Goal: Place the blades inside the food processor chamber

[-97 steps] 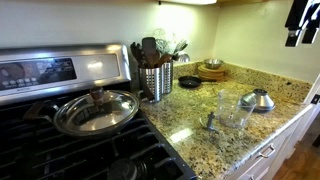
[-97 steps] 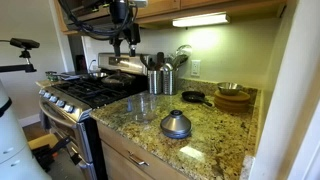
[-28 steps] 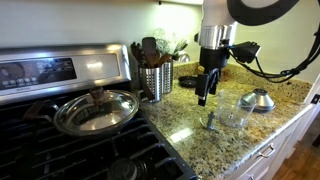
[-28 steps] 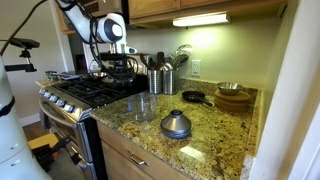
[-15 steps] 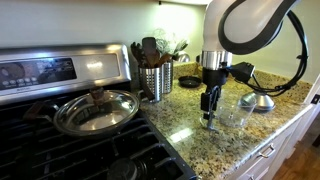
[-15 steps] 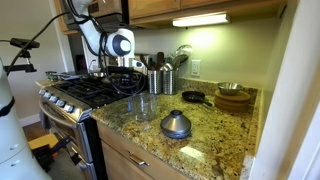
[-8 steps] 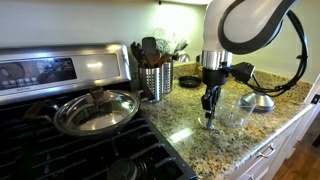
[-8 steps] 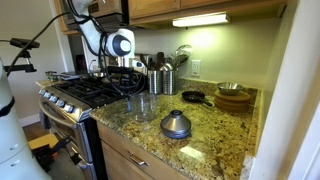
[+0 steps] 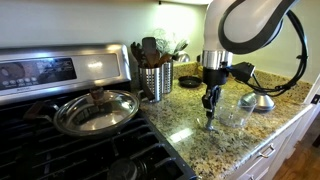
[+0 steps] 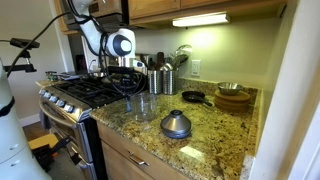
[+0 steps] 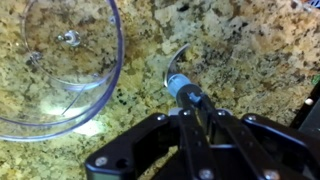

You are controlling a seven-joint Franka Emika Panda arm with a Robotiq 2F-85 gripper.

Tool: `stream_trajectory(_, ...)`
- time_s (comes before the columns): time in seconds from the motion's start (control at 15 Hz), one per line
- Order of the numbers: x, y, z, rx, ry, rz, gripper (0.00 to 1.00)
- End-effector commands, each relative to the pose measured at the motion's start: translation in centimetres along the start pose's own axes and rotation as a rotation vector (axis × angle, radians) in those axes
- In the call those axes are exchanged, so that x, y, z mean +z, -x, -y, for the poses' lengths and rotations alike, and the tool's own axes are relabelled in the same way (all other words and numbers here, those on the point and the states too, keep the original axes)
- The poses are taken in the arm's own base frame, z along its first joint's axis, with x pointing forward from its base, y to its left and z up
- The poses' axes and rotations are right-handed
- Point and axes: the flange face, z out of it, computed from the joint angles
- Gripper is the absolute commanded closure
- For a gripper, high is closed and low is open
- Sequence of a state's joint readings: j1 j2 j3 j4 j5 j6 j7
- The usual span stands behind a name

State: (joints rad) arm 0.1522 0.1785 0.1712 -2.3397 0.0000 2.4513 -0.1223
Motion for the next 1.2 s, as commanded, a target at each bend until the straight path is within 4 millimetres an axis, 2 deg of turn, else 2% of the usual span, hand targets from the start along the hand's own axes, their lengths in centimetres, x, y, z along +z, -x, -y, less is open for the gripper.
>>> stream_trajectory(0.0, -0.8, -0.1, -0.3, -0.006, -0.004, -0.022, 0.92)
stream_trajectory(0.2, -2.1, -0.1, 0.0, -0.018, -0.003, -0.024, 0.92)
stream_trajectory(0.47, -4.8, 0.3, 0.4, -0.038, 0.004, -0.026, 0.92)
stream_trajectory(0.87, -11.4, 2.3, 0.8, -0.055, 0.028, 0.001, 0.92)
stream_trajectory(1.13, -16.2, 3.9, -0.3, -0.004, 0.08, -0.028, 0.92)
